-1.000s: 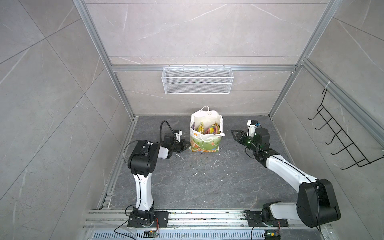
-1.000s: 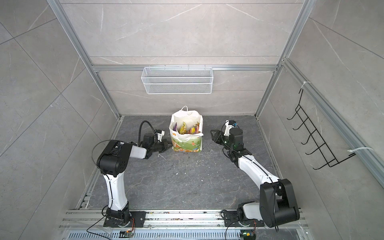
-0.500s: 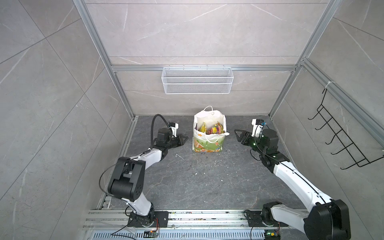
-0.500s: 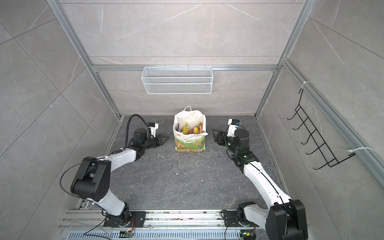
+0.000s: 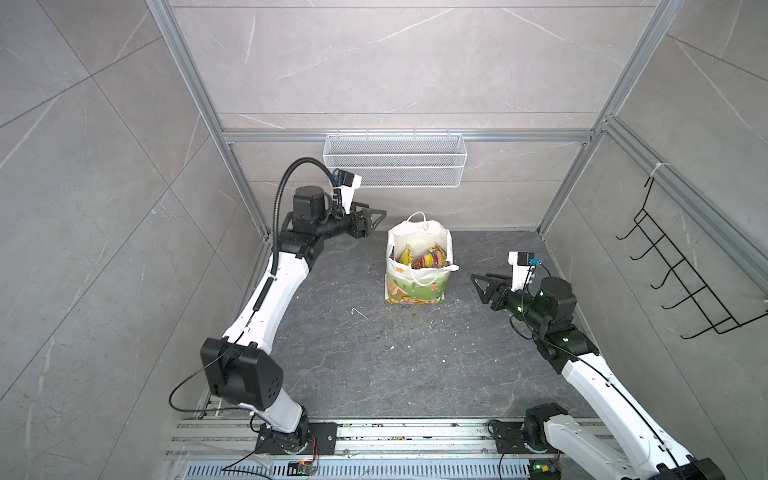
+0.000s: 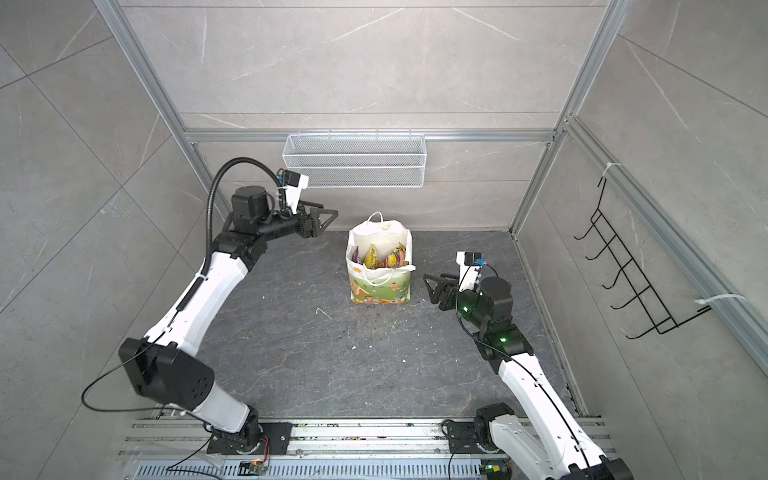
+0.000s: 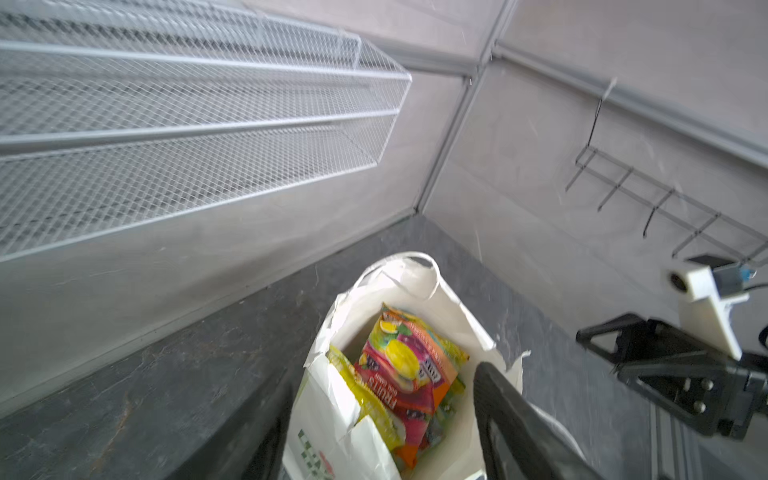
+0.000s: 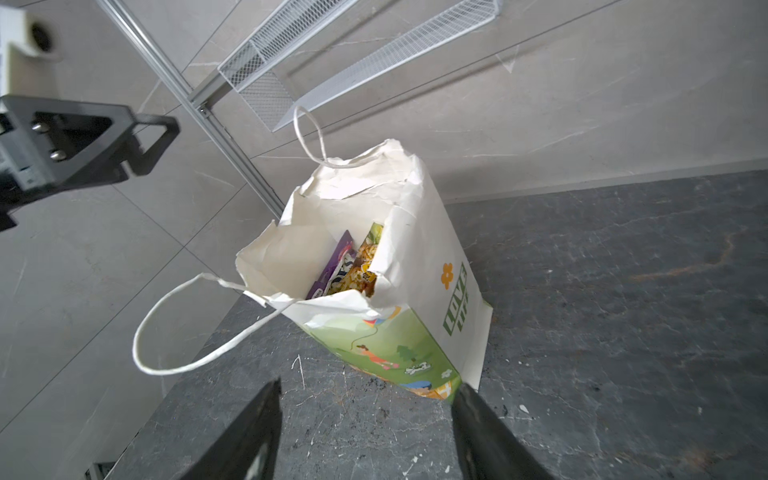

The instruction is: Take the snacks out of the paper bag

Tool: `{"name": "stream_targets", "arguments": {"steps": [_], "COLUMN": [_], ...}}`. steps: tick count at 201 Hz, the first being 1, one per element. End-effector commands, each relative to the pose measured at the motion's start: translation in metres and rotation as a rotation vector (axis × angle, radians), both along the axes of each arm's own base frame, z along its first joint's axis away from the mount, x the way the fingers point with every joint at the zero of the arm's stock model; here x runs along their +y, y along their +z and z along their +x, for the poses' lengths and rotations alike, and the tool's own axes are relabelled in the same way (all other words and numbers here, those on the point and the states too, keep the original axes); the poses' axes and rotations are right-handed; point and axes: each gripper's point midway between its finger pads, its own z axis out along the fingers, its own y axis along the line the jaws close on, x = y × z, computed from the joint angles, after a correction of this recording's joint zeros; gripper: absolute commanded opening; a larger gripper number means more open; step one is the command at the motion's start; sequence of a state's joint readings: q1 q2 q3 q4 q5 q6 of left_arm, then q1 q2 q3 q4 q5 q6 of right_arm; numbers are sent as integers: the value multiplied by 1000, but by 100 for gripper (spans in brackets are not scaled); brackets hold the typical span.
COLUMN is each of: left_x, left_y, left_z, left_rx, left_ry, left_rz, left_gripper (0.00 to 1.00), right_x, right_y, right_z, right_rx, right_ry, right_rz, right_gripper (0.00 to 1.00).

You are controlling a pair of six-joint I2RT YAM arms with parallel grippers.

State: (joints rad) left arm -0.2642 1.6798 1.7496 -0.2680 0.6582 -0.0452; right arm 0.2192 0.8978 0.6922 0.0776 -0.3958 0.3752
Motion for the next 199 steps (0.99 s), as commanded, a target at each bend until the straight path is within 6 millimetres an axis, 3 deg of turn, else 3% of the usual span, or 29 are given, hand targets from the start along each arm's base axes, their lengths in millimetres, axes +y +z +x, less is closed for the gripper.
{"name": "stream_targets", "arguments": {"steps": [1,37,70,112,180,199], "left_x": [-15,-25,-30,-37,-67,-75], "left_y": [-38,-64,-81,-95,-107,-111], "left_z": [3,34,63,82,71,67], "left_rx": [59,60,66,77,81,86], "left_ry": [-166,-227,-208,-215,-296,-310], "left_rz": [105,185,202,193,189,195], "left_gripper": [75,78,79,79,76,67], "right_x": [9,15,20,29,47,52], "right_y": [-2,-16,-17,-14,-16,-16], "right_z": [-9,-13,-16,-9,1,1], "right_rx": [-18,5,-4,-11,-11,-11], "right_ry": [56,69,73,94,117,126], "right_rz": [-29,0,17,25,21,20], "right_gripper": [67,68,68,69,69,69]}}
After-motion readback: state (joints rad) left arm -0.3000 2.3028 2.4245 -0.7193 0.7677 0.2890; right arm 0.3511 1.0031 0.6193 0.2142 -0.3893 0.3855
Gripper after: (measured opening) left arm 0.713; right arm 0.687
